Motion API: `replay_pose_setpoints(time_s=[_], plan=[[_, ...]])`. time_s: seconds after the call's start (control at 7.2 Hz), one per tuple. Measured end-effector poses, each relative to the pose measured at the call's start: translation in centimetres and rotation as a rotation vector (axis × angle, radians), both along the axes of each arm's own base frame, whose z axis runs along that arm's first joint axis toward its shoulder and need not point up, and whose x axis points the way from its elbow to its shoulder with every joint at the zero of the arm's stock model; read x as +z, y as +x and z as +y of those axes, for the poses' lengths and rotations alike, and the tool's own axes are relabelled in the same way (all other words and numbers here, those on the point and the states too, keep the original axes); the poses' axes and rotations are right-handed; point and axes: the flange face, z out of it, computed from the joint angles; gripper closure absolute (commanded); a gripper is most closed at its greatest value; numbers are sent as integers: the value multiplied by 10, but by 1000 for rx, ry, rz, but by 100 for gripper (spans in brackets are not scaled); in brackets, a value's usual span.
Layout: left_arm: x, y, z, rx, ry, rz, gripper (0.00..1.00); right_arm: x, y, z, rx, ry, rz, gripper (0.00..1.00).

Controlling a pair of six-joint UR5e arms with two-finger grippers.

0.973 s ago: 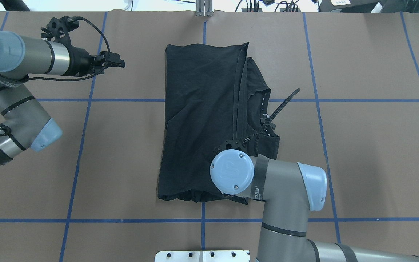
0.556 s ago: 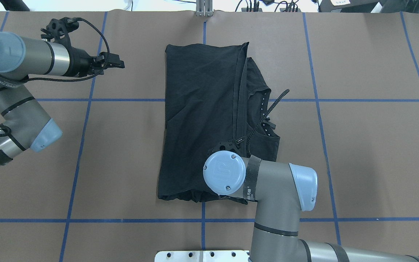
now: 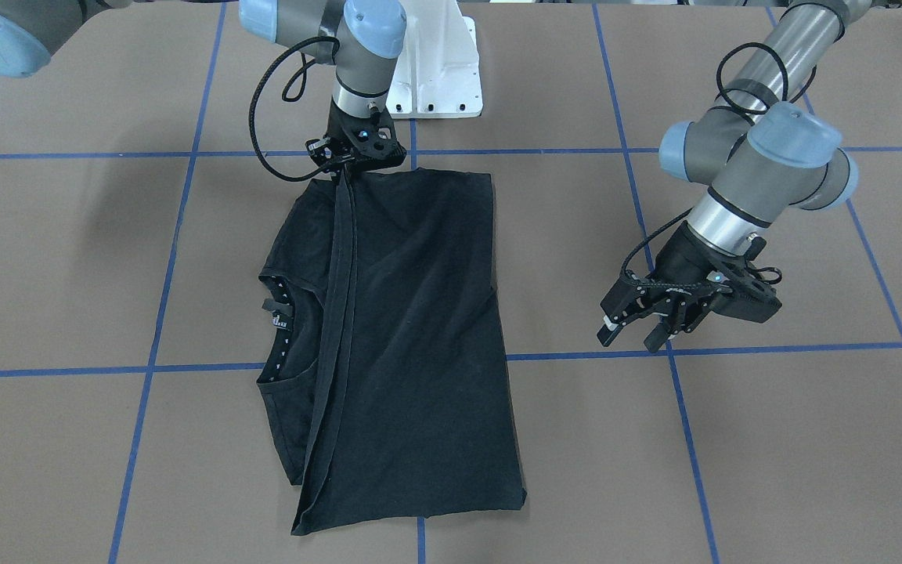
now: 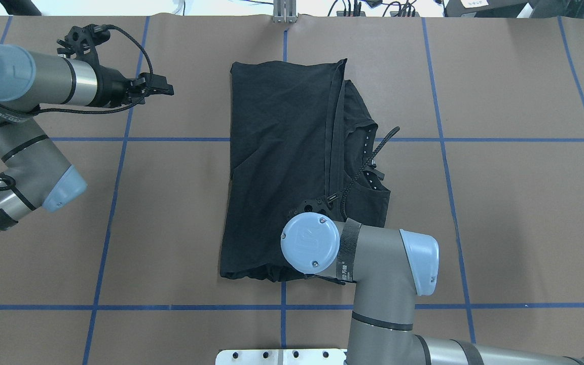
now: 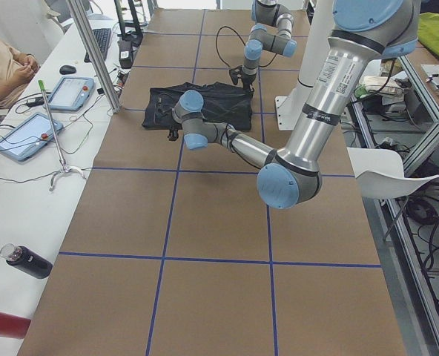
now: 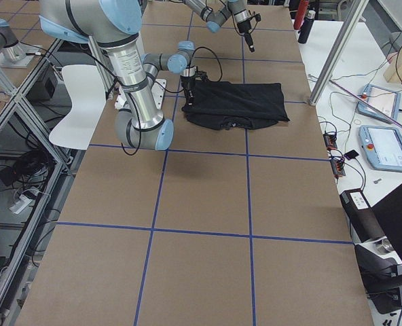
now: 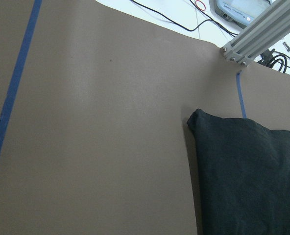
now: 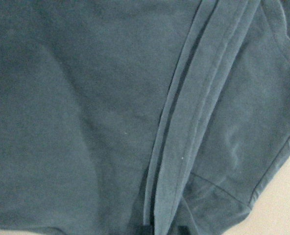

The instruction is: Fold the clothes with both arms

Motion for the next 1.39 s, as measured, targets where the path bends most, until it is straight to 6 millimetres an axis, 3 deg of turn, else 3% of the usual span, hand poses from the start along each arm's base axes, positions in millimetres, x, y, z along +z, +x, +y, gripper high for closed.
replay_pose_setpoints(time_s=[0.28, 0.42, 0.56, 0.97, 1.25, 1.39], plan=[[-1, 0, 0, 1, 1, 1, 13, -2, 1, 0, -5, 3, -4, 100], [-1, 0, 0, 0, 0, 1, 13, -4, 2, 1, -5, 4, -9, 51], [-1, 0, 0, 0, -2, 2, 13, -7, 2, 1, -4, 5, -17, 48], [0, 2, 1, 1, -5, 3, 13, -6, -3, 6, -2, 0, -17, 49], [0, 2, 1, 1, -6, 3, 13, -3, -4, 9, -5, 0, -13, 60], [0, 2, 1, 1, -6, 3, 13, -2, -5, 9, -6, -1, -11, 74]])
